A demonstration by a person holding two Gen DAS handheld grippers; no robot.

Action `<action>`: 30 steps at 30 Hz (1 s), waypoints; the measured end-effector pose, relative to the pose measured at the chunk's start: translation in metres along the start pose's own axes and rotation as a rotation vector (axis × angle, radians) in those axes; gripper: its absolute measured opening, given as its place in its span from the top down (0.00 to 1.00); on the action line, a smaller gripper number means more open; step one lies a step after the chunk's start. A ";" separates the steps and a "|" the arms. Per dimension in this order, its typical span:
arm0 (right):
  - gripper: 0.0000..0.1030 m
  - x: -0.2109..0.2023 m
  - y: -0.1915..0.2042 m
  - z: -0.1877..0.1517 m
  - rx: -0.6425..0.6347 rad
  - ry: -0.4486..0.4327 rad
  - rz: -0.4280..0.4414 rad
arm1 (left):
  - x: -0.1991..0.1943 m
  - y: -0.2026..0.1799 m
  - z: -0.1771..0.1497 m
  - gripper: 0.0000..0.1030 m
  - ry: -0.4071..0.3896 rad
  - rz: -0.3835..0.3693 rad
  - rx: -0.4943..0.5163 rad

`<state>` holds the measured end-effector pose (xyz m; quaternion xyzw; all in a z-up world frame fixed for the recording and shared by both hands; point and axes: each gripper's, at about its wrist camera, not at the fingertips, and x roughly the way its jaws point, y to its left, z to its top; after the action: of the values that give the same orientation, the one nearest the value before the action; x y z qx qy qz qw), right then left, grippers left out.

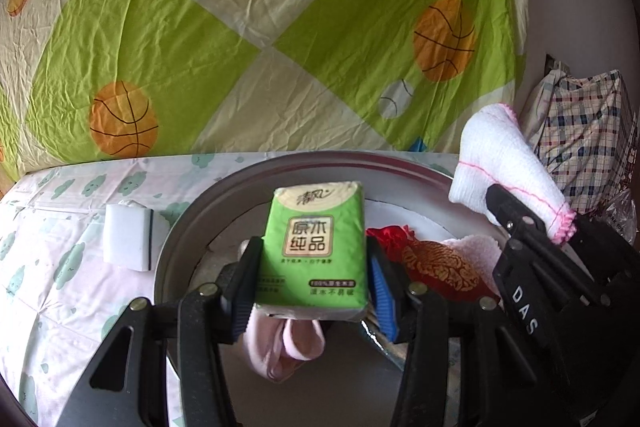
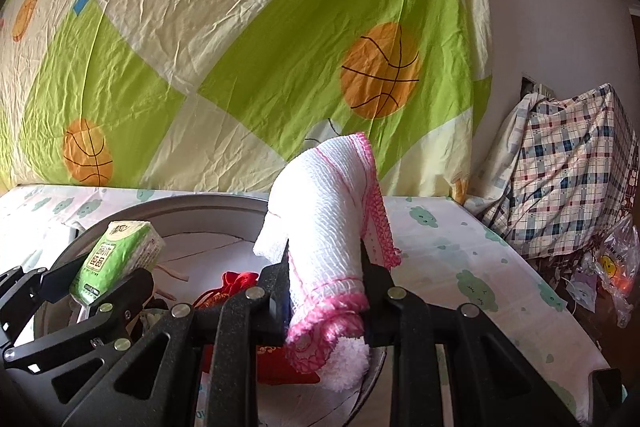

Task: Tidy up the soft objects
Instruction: 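Open both tools to drop the tissue pack and white towel into the tin, then withdraw both open tools from the tin toward the white sponge block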

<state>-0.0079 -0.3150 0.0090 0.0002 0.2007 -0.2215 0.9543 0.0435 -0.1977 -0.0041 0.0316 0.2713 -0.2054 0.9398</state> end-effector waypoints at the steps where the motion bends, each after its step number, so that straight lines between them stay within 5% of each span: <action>1: 0.74 0.002 0.002 -0.001 -0.010 0.008 0.006 | 0.001 0.000 0.000 0.53 0.003 0.004 0.000; 9: 0.70 0.013 0.004 0.000 -0.012 0.060 0.078 | -0.001 0.001 0.001 0.53 -0.021 0.033 0.019; 12: 0.54 0.017 0.002 0.000 0.003 0.079 0.121 | -0.003 0.003 0.001 0.52 -0.033 0.044 0.026; 14: 0.33 0.018 -0.003 0.000 0.030 0.085 0.123 | -0.007 0.007 0.002 0.39 -0.053 0.064 0.014; 16: 0.26 0.016 -0.015 0.001 0.085 0.075 0.120 | -0.011 0.012 0.004 0.08 -0.081 0.099 -0.010; 17: 0.24 0.014 -0.022 0.002 0.118 0.061 0.131 | -0.014 0.015 0.005 0.01 -0.097 0.108 -0.028; 22: 0.11 -0.008 -0.053 0.002 0.286 -0.064 0.105 | -0.029 0.017 0.003 0.00 -0.170 0.058 -0.047; 30: 0.10 -0.034 -0.071 -0.004 0.385 -0.177 -0.039 | -0.045 0.016 -0.008 0.00 -0.206 0.103 0.010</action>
<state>-0.0671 -0.3642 0.0244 0.1593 0.0697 -0.2731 0.9461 0.0115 -0.1648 0.0118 0.0288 0.1703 -0.1604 0.9718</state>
